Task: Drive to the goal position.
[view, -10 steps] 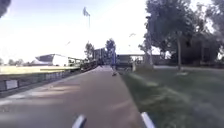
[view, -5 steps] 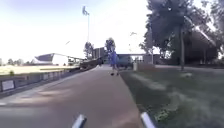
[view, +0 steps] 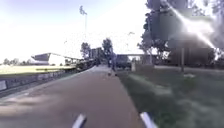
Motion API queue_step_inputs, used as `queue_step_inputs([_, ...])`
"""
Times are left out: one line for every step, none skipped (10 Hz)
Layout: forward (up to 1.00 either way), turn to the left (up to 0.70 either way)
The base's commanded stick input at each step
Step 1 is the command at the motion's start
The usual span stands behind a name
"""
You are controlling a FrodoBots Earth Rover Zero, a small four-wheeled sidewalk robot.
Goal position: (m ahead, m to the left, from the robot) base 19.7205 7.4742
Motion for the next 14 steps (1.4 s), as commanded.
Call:
queue_step_inputs([0.98,0.00])
queue_step_inputs([0.98,0.00])
queue_step_inputs([0.98,0.00])
queue_step_inputs([0.98,0.00])
queue_step_inputs([0.98,0.00])
queue_step_inputs([0.98,0.00])
queue_step_inputs([0.98,0.00])
queue_step_inputs([0.98,0.00])
queue_step_inputs([0.98,0.00])
queue_step_inputs([0.98,0.00])
queue_step_inputs([0.98,0.00])
queue_step_inputs([0.98,0.00])
queue_step_inputs([0.98,0.00])
queue_step_inputs([0.98,0.00])
